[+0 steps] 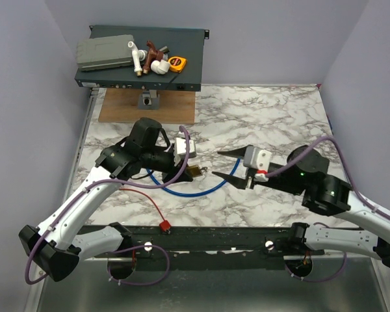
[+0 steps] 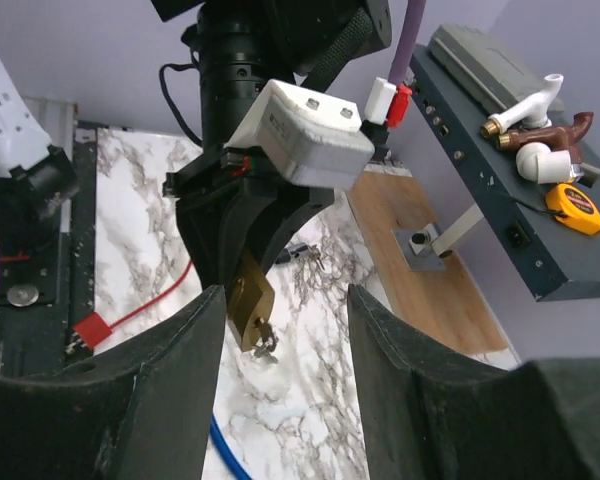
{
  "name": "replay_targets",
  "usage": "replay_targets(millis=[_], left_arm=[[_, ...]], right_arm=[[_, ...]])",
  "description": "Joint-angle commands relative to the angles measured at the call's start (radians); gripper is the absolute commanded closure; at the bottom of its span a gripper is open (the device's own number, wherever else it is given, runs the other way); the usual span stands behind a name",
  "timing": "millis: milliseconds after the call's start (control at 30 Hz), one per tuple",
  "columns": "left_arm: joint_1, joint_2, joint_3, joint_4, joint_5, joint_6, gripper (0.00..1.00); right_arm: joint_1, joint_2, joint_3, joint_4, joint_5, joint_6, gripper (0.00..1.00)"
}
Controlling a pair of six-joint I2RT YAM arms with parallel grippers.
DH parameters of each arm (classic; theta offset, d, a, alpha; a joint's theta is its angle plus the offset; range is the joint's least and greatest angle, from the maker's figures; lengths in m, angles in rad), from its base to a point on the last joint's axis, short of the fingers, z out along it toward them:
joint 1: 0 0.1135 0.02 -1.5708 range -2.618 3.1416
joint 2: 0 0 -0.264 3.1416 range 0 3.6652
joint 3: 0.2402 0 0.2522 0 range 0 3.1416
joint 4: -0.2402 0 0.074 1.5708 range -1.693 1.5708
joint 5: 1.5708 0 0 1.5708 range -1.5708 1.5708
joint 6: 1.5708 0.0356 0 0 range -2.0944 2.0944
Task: Unlock with the key
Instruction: Unlock the lock.
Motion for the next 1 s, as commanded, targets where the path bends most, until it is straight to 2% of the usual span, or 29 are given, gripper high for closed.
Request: replay_targets(millis=[0,133,267,467,633,867,967], left_arm=[[-0.002,-0.003,0.068,0.043,0.115,-0.049,1.00],[-0.002,-0.005,0.062,0.017,0.159,-0.014,1.00],[-0.013,-0.014,0.031,0.026,0.172,-0.015,1.00],[-0.078,-0.024,-0.006,0.013,0.119,0.045,1.00],[-0.083,-0.021,-0.006,-0.006,0.107,0.089,1.00],[-0.084,-0.030,-0.019,-0.003,0.097,0.097,1.00],[-0.087,-0.034,-0.024,0.003,0.088,0.095,1.00]], right_arm=[[-0.001,-0.048,-0.027,-0.121,0.061,0.058,0.49],[0.000,-0.025,-0.001,-0.205,0.097,0.082,0.45],[0.000,-0.039,-0.029,-0.171,0.058,0.106,0.44],[0.000,-0.022,-0.064,-0.159,0.028,0.150,0.43],[-0.001,-0.008,-0.069,-0.163,0.003,0.161,0.52],[-0.002,-0.009,-0.044,-0.219,-0.067,0.180,0.52],[-0.002,0.013,-0.035,-0.259,-0.097,0.170,0.59]])
